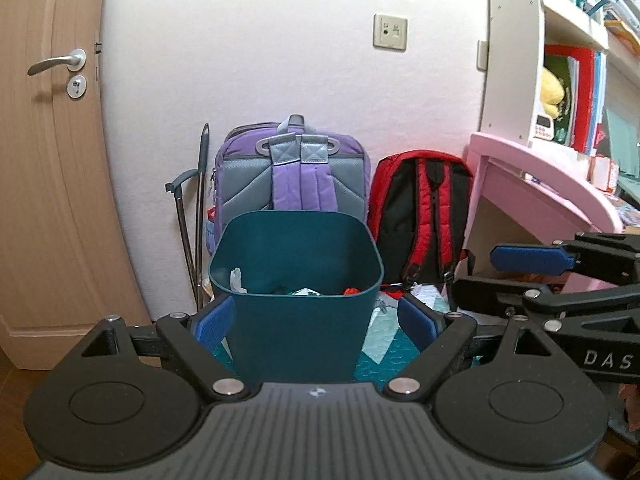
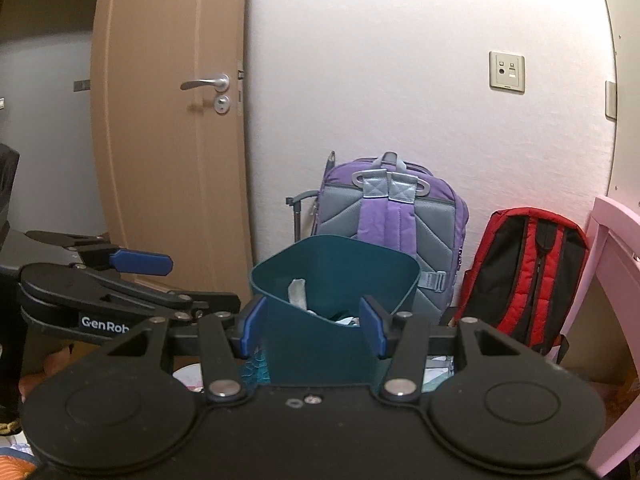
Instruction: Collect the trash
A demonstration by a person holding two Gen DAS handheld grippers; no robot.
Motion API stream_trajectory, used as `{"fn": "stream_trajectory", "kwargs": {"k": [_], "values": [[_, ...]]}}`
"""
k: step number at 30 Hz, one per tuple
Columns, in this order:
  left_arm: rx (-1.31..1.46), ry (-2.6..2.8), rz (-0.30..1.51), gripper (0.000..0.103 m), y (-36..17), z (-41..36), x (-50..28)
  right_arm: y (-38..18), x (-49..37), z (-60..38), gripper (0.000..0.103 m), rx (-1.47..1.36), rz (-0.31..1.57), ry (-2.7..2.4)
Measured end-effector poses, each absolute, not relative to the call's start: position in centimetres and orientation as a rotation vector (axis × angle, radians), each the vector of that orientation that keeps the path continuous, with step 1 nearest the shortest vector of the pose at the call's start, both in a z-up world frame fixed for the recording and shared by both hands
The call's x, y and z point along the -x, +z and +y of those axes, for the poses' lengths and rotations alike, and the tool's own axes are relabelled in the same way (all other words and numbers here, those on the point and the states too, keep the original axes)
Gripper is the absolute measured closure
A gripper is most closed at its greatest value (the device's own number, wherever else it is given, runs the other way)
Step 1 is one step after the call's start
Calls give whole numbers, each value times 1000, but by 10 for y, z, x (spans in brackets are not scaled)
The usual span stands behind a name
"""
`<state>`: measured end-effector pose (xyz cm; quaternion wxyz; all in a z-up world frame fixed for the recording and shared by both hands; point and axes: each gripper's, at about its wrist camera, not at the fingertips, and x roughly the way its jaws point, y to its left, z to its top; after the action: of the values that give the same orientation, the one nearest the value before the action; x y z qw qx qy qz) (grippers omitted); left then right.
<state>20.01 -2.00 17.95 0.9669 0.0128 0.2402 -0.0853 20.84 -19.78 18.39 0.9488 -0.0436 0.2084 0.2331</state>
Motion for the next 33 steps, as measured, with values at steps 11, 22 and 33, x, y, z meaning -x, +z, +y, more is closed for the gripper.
{"fn": "stream_trajectory", "kwargs": {"k": [11,22,33], "values": [[-39,-154,468,14,183,-22,-167,185,-179,-203,52,24,411,507],[-5,-135,446,14,186,-22,-140,183,-153,-207,52,4,405,532],[-7,-118,426,14,188,-29,-104,183,-122,-215,52,-13,386,544]]}}
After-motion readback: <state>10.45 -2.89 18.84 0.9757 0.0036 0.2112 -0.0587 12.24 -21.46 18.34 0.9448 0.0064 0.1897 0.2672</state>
